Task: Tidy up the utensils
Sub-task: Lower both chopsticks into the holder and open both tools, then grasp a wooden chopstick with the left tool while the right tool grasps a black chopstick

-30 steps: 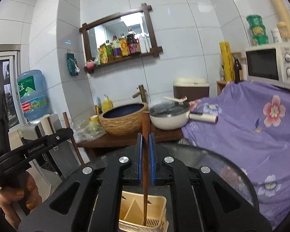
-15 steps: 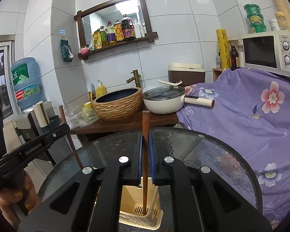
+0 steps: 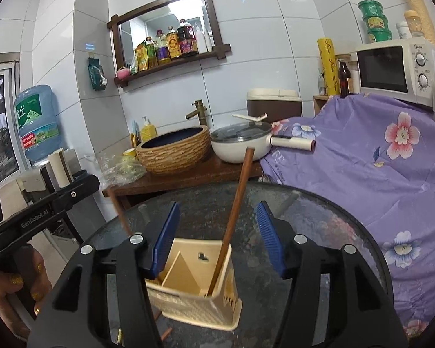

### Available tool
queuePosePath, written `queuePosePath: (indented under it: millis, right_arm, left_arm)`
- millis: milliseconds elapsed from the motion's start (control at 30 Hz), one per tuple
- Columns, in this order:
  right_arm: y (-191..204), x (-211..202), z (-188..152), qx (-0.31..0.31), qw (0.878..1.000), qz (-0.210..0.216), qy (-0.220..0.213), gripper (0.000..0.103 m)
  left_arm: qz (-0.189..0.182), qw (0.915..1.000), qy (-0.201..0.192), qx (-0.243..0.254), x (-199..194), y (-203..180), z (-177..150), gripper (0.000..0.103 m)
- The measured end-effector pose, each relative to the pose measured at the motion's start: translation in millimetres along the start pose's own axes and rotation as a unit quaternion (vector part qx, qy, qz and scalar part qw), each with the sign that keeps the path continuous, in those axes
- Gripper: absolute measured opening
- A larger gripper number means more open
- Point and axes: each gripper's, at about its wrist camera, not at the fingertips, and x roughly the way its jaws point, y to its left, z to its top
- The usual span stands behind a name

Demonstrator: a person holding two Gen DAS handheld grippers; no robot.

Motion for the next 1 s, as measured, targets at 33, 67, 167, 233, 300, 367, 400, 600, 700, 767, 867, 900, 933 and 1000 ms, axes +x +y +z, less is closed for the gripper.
queuePosePath:
  millis: [33,67,167,233,300,367,400,600,700,767,867,900,933,1000]
  right_arm:
    - [0.2,-3.2,-4.6,-0.002,1.0,-0.001,0.005,0.058]
    - [0.6,-7.4,-9.8,-0.005,1.0,-0.003,0.009,0.062]
    - [3.3,-22.8,-34.1,-0.022,0.999,-0.012,0.026,0.065]
    - [5.5,-26.0,-51.1,-0.034,0.998,-0.015,0.052,0.065]
    - [6.4,-25.7,-69.7,-0.04,0.996,-0.02,0.082,0.065]
    - [7.6,-22.2,-90.3,-0.044,0.992,-0.022,0.12,0.065]
    - [7.2,-21.4,-99.4,-0.044,0.99,-0.025,0.134,0.065]
    - [1.9,-13.9,-149.3,-0.021,0.976,-0.039,0.213,0.055]
    - [-0.4,-11.9,-165.2,-0.01,0.97,-0.043,0.239,0.046]
    - [0.2,-10.8,-173.2,-0.009,0.967,-0.043,0.252,0.043]
    - [2.7,-8.0,-185.9,-0.006,0.961,-0.042,0.273,0.042]
    - [3.2,-7.1,-189.2,-0.006,0.96,-0.044,0.277,0.042]
    - [3.5,-5.9,-191.1,-0.006,0.959,-0.045,0.28,0.04]
    - [5.4,-6.3,-194.4,-0.01,0.958,-0.048,0.281,0.039]
  left_arm:
    - [0.0,1.0,0.003,0.0,-2.8,2.9,-4.0,0.073]
    - [0.0,1.0,0.009,-0.002,-4.9,7.0,-8.0,0.077]
    - [0.002,0.9991,0.04,-0.015,-9.5,23.1,-24.7,0.086]
    - [0.01,0.9973,0.069,-0.022,-10.1,35.1,-38.8,0.087]
    - [0.02,0.9953,0.093,-0.022,-9.5,43.1,-53.4,0.087]
    - [0.032,0.9922,0.119,-0.019,-8.1,50.3,-72.1,0.087]
    - [0.033,0.9908,0.131,-0.016,-7.5,52.5,-80.2,0.087]
    - [0.032,0.9785,0.204,0.011,1.2,56.5,-125.0,0.075]
    - [0.024,0.9735,0.227,0.017,3.9,56.4,-139.5,0.07]
    - [0.024,0.9713,0.235,0.027,4.8,54.5,-147.9,0.067]
    - [0.016,0.9671,0.252,0.034,8.1,51.2,-156.9,0.06]
    - [0.014,0.9661,0.255,0.036,8.8,49.9,-159.2,0.059]
    - [0.014,0.9649,0.259,0.042,10.1,48.1,-161.8,0.058]
    - [0.014,0.9634,0.263,0.049,11.4,46.1,-165.8,0.057]
